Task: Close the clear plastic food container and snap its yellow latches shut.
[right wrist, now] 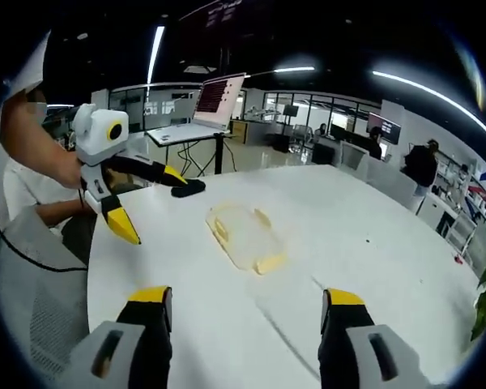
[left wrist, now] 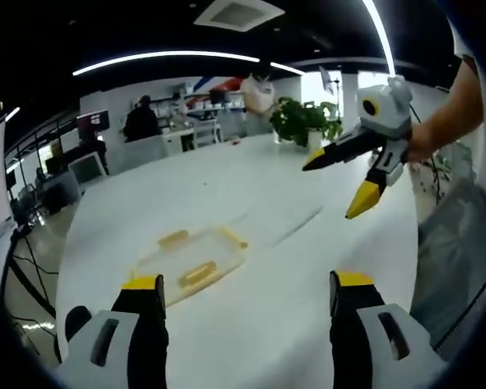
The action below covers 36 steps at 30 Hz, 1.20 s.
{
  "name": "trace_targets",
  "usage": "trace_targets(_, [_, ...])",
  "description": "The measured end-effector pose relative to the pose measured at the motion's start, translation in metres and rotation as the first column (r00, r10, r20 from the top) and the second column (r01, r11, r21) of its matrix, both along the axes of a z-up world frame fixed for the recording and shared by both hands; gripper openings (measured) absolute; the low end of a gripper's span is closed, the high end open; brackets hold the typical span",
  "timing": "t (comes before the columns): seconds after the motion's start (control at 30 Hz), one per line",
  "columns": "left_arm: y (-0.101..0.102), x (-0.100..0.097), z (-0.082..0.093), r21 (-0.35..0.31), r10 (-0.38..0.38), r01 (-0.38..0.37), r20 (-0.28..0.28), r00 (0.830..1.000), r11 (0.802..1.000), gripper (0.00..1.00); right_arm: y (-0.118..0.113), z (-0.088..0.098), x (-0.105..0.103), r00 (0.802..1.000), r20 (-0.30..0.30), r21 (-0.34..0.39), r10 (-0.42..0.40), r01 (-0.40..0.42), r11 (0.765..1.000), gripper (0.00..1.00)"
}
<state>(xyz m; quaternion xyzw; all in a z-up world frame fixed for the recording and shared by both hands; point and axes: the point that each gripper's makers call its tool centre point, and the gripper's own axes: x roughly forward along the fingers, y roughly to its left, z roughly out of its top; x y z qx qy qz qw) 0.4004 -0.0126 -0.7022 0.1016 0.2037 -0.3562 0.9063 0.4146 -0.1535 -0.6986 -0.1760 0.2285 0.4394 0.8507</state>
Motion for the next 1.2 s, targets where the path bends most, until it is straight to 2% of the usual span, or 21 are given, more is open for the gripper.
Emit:
trace_targets(0.47, [0.004,0.010,-0.008,0.014,-0.035,0.035,-0.019,0.999,0.999,0.81,0.008,-0.007,0.009,0.999,-0.012,-0.027,0.037,-0.037,0.999,0.73])
trace_targets(0.9, [0.012,0.017,-0.021,0.063,-0.081,0.082,-0.028,0.996,0.995,0.78,0.018,-0.011,0.015,0.996,-0.028,-0.059,0.084,-0.086,0.995,0.72])
trace_targets(1.07, [0.012,0.020,-0.023,0.042,-0.089,0.091,-0.044,0.995,0.995,0.79,0.024,-0.014,0.017,0.993,-0.035,-0.076,0.109,-0.111,0.991,0.72])
trace_targets(1.2, [0.014,0.022,-0.027,0.063,-0.100,0.102,-0.045,0.994,0.993,0.78,0.028,-0.012,0.021,0.991,-0.032,-0.088,0.130,-0.132,0.987,0.72])
